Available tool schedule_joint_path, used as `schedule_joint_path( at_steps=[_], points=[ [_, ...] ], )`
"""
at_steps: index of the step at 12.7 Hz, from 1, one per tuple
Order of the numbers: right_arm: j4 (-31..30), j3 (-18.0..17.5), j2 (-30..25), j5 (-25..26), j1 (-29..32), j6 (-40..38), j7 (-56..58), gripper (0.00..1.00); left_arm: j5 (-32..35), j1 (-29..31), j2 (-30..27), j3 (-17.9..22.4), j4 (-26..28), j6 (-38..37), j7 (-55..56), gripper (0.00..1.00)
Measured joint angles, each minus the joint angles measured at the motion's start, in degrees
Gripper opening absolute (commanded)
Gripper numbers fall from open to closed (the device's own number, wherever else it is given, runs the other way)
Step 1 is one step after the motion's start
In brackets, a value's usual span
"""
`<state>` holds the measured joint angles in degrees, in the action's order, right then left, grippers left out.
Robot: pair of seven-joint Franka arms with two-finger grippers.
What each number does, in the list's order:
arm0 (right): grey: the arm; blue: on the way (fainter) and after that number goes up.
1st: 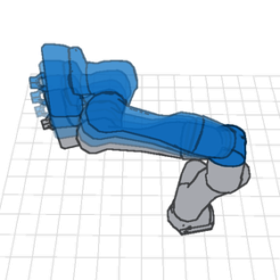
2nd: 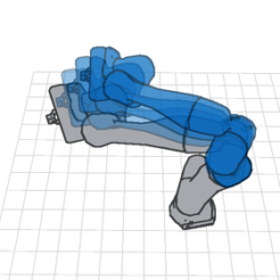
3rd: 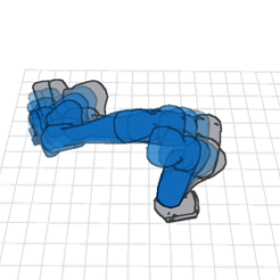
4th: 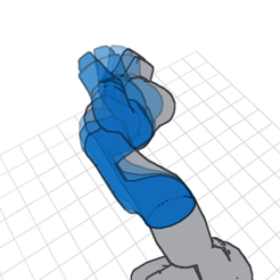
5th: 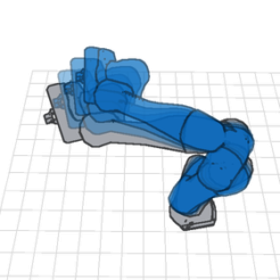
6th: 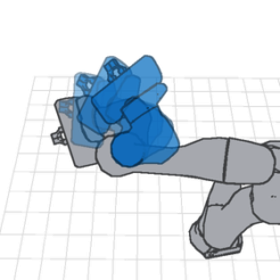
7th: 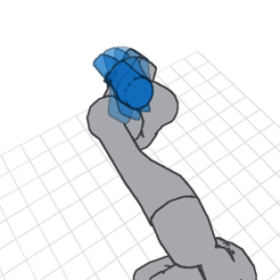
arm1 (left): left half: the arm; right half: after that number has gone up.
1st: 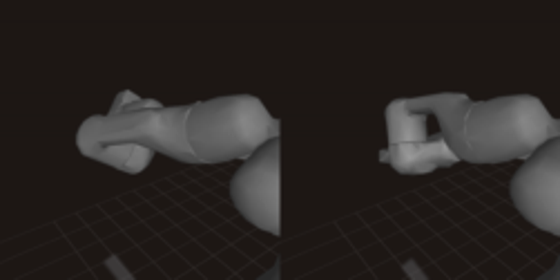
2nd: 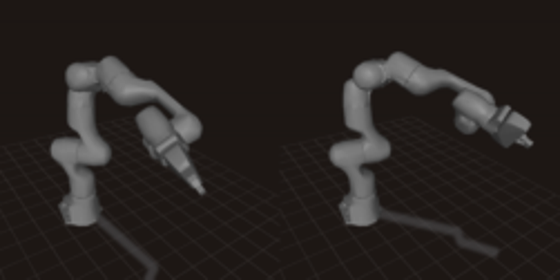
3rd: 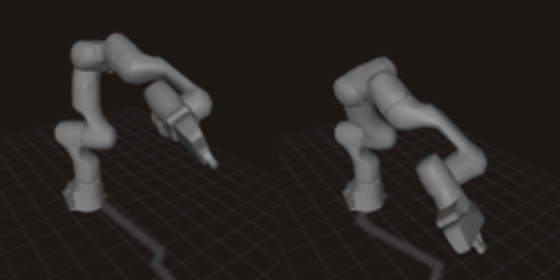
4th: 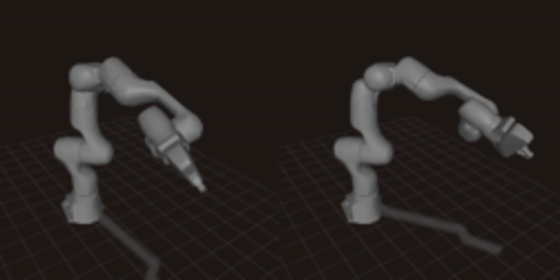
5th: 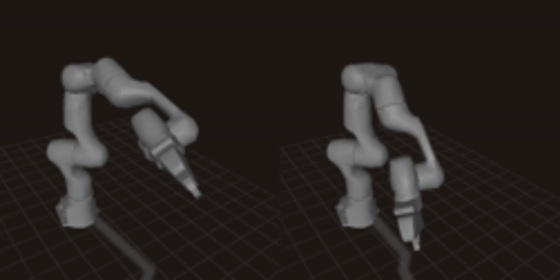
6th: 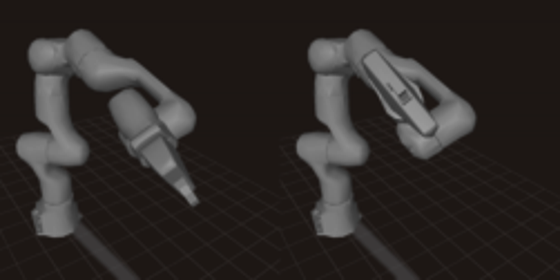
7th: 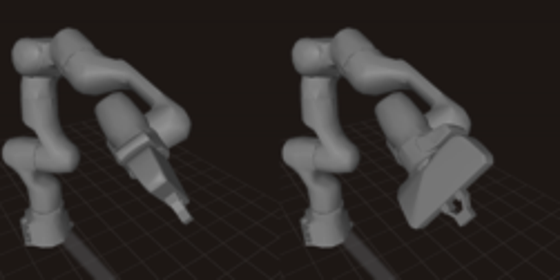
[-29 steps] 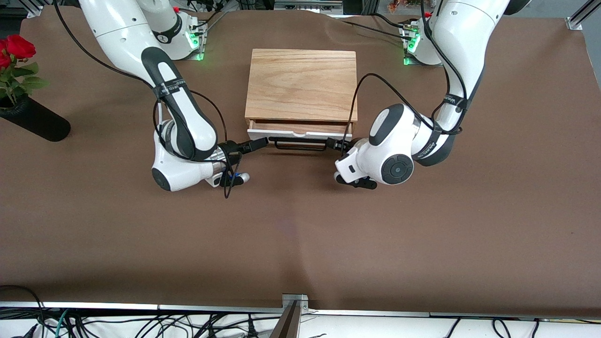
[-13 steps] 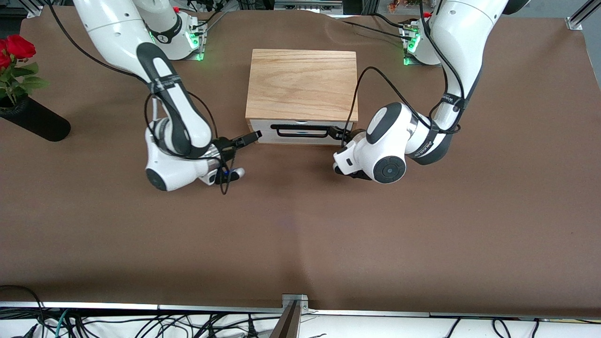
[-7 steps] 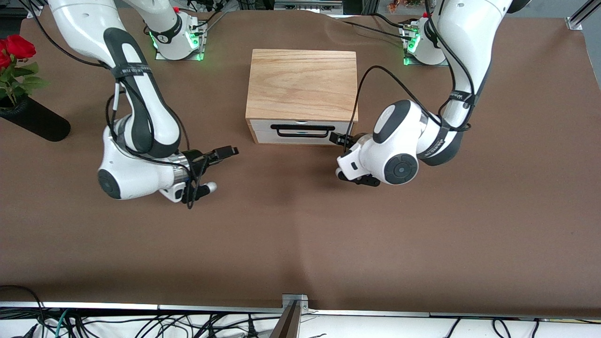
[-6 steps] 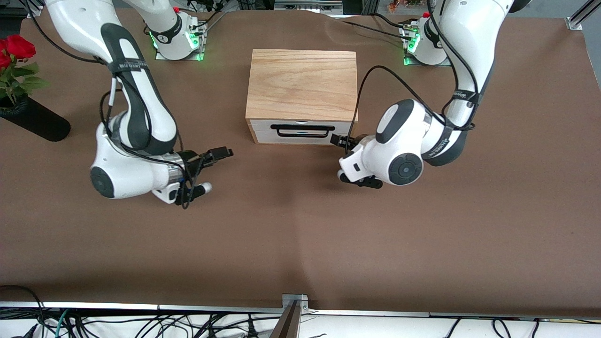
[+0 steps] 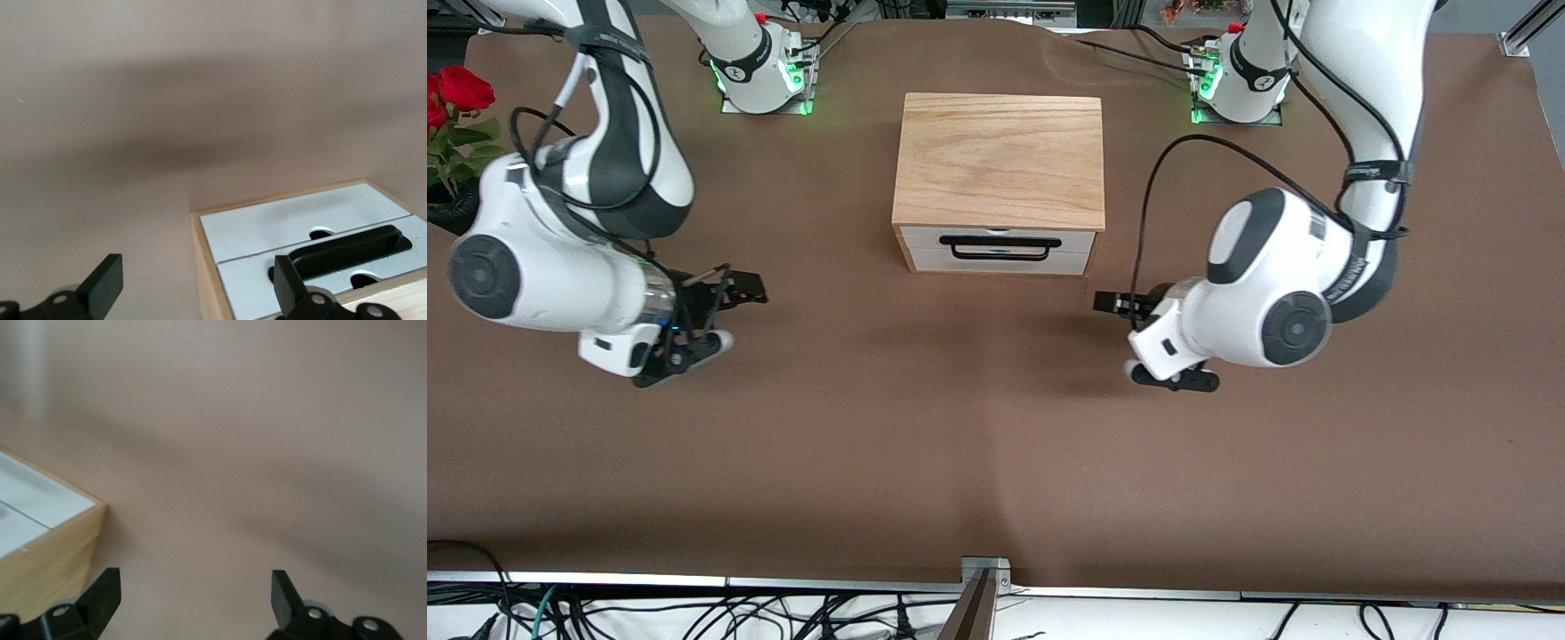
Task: Close drawer with both arms simultaneously
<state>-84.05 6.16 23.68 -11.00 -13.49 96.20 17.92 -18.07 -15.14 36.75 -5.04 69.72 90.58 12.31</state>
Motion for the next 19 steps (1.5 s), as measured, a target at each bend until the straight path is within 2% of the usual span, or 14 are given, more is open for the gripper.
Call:
schedule_joint_path(
  at_steps=[2,5,8,12,15,17,19],
  points=[
    [3.8,2.4,-0.5,0.8,0.2,-1.8,1.2,1.0,5.4,1.8,-1.6,0.5,-1.3,0.0,-1.1,1.0],
    [8.7,3.9,-1.2,3.8,0.2,-7.6,-0.3,1.0,14.1,2.1,-7.7,0.6,-2.2,-0.1,-1.4,1.0],
    [9.4,5.4,-4.0,5.0,0.2,-8.6,-1.9,1.0,16.9,2.9,-15.8,0.7,-1.1,-1.4,-1.6,1.0],
    [9.2,6.9,-6.6,5.8,0.3,-11.4,-4.3,1.0,16.8,9.5,-26.7,1.1,9.6,-2.5,-10.8,1.0],
    [6.4,7.2,-7.7,6.9,0.3,-12.1,-4.6,1.0,16.8,10.3,-30.1,1.8,16.0,-0.9,-12.2,1.0],
    [2.3,7.3,-10.9,8.1,0.3,-11.2,-4.6,1.0,17.0,10.3,-33.2,2.5,20.9,1.0,-12.5,1.0],
    [-0.2,7.2,-13.5,8.5,0.2,-11.2,-5.0,1.0,17.9,10.3,-35.1,2.7,22.7,1.5,-12.7,1.0]
  ],
)
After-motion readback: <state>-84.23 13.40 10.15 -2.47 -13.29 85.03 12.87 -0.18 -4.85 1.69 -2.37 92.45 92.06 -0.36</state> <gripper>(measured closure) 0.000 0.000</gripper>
